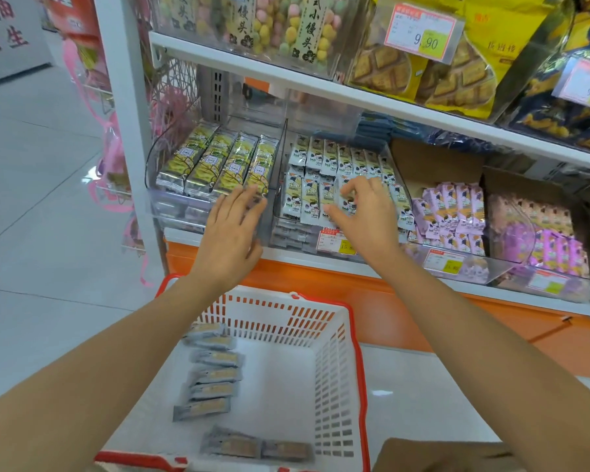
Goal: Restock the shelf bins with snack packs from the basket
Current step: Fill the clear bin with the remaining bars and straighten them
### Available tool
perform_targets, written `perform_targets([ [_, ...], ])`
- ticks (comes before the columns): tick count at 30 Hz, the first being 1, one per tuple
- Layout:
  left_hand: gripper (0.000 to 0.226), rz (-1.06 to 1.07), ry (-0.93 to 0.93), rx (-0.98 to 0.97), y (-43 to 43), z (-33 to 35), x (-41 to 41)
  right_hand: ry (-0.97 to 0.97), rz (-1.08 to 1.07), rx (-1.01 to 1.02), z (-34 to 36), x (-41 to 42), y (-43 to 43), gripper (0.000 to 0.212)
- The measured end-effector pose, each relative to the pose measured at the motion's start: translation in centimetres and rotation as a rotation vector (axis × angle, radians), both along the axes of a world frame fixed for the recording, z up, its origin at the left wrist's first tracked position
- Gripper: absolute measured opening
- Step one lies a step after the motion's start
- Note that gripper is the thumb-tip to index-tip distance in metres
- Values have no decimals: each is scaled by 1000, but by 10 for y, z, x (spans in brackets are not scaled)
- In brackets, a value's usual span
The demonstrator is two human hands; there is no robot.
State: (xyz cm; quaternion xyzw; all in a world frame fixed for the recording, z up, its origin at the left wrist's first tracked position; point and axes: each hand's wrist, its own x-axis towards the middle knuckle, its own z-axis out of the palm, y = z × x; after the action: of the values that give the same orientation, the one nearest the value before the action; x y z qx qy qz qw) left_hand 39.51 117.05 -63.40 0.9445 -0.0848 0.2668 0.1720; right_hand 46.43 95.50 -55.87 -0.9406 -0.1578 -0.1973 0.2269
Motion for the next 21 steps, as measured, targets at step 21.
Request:
perform_targets([
  [21, 76, 265, 669, 120, 105, -186, -114, 1001, 369, -124, -286, -91, 76, 23],
])
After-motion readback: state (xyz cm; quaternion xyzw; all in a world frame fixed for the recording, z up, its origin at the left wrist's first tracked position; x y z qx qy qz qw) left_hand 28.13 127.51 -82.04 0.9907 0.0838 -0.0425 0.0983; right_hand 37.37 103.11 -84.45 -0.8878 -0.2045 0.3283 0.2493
